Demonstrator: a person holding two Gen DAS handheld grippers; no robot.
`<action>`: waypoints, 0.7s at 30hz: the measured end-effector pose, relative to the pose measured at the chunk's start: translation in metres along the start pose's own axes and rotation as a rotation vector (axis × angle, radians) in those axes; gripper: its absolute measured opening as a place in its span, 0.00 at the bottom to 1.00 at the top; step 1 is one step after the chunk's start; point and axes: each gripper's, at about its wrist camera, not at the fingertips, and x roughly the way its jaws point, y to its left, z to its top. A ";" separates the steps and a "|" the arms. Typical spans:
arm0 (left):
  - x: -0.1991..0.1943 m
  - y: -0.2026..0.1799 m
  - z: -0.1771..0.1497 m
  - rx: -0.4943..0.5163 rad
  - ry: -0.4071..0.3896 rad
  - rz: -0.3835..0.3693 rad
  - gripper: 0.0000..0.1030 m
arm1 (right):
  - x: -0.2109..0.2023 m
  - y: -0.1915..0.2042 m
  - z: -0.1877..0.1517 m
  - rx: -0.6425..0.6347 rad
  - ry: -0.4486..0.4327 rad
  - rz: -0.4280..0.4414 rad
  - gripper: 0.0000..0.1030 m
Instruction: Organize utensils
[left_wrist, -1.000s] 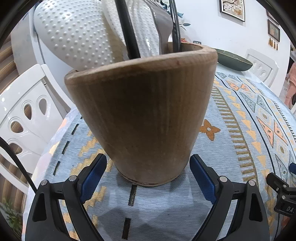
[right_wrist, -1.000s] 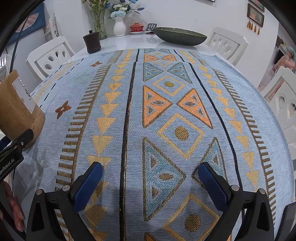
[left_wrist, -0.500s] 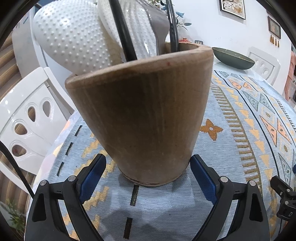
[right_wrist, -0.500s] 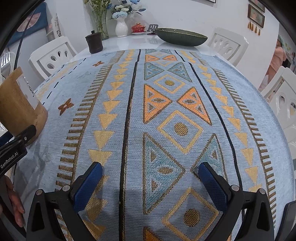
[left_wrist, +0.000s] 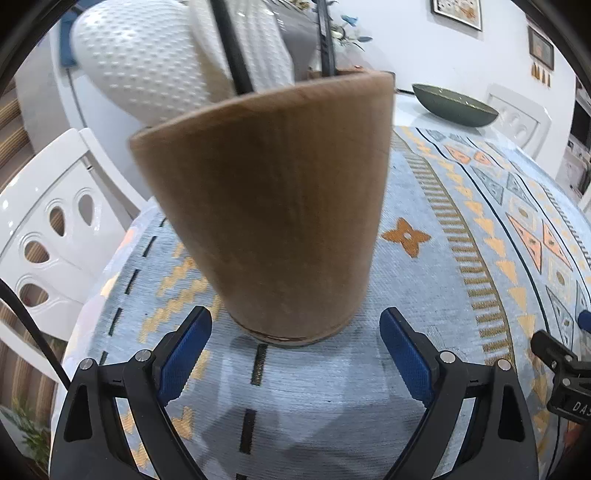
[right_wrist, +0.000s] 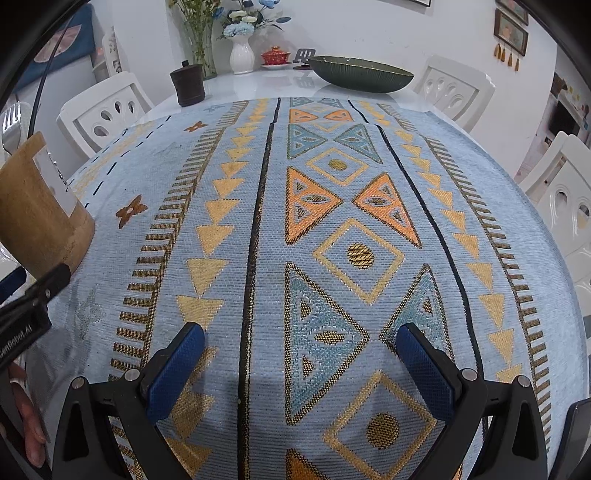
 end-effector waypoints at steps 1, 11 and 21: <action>0.002 0.000 0.000 0.003 0.011 -0.001 0.90 | 0.000 0.000 0.000 0.000 0.000 0.000 1.00; 0.009 0.004 0.000 -0.016 0.050 -0.010 0.90 | 0.000 0.000 0.000 0.001 0.000 0.000 1.00; 0.009 0.012 0.000 -0.032 0.037 0.010 0.90 | 0.003 0.000 0.001 0.001 0.001 -0.004 1.00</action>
